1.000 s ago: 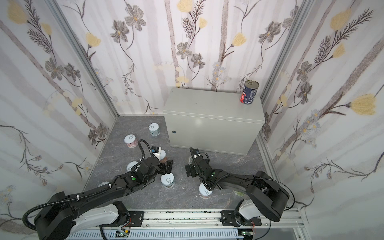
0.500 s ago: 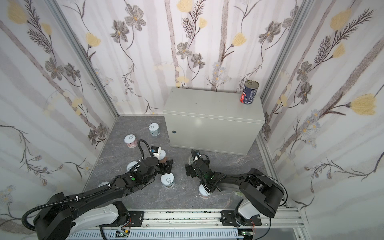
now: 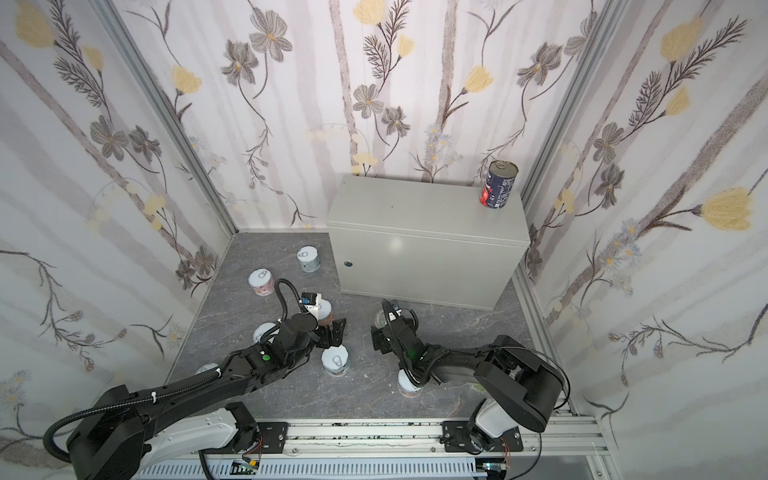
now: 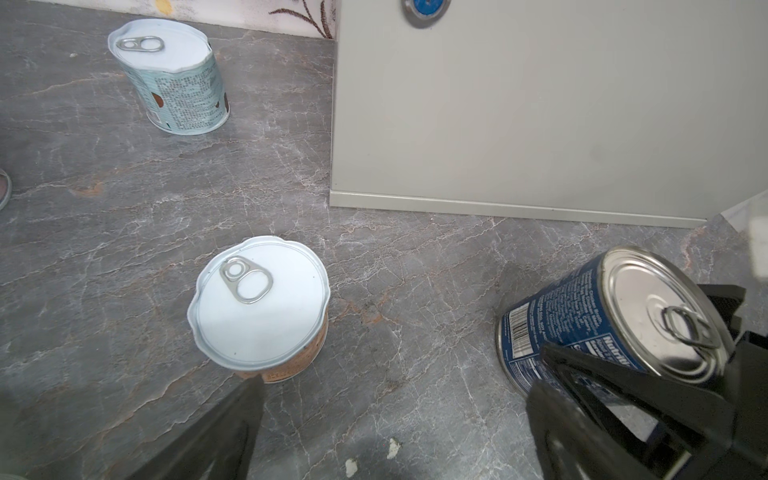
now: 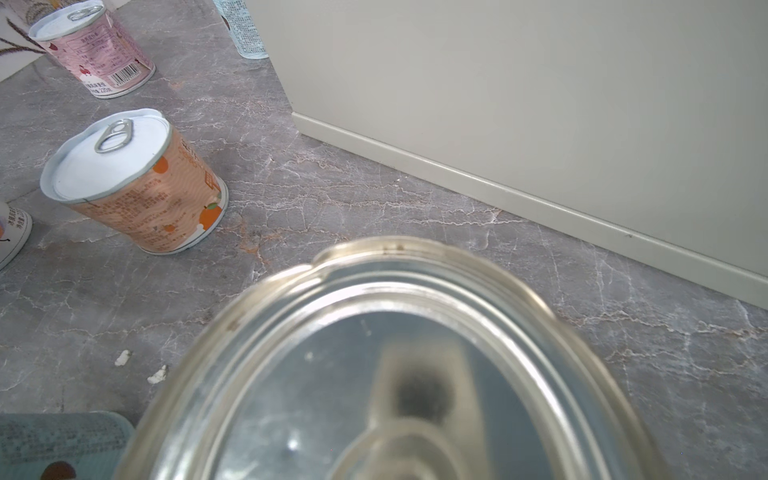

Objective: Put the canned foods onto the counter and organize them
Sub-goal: 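Close the right gripper on the blue-labelled can's rim, then lift the blue-labelled can over the cabinet with the right gripper while the left arm rises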

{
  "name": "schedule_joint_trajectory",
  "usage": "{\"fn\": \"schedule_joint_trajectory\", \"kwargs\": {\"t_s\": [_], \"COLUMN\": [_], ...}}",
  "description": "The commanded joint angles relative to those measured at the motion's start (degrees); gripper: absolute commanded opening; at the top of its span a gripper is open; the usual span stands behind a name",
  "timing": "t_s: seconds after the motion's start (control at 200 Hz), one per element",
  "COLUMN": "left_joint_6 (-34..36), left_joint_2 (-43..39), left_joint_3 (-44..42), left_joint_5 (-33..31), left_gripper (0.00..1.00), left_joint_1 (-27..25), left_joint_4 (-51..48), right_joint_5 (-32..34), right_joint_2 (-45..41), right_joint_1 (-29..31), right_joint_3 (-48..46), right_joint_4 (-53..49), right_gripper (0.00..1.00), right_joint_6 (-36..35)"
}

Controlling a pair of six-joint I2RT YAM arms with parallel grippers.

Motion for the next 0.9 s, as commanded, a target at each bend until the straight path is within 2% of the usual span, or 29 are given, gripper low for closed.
{"fn": "schedule_joint_trajectory", "kwargs": {"t_s": [0.0, 0.375, 0.39, 0.655, 0.894], "left_joint_6": [0.7, 1.1, 1.1, 1.4, 2.2], "left_joint_2": [0.0, -0.9, -1.0, -3.2, -7.0], "left_joint_3": [0.3, 1.3, 1.3, 3.9, 8.3], "left_joint_5": [-0.1, 1.0, 1.1, 2.2, 2.1], "left_gripper": [1.00, 1.00, 1.00, 1.00, 1.00], "left_joint_1": [0.1, 0.4, 0.4, 0.4, 0.4], "left_joint_4": [1.8, 1.5, 1.5, -0.6, -5.7], "right_joint_5": [0.9, 2.1, 2.1, 2.9, 4.7], "right_joint_2": [-0.7, -3.6, -5.6, -13.4, -23.5], "right_joint_1": [0.0, 0.0, 0.1, 0.1, 0.0], "right_joint_3": [0.5, 4.5, 4.6, 7.3, 11.8], "right_joint_4": [-0.1, -6.7, -7.0, -14.4, -25.7], "right_gripper": [0.79, 0.62, 0.61, 0.61, 0.61], "right_joint_6": [0.5, -0.6, -0.6, -1.7, -3.0]}}
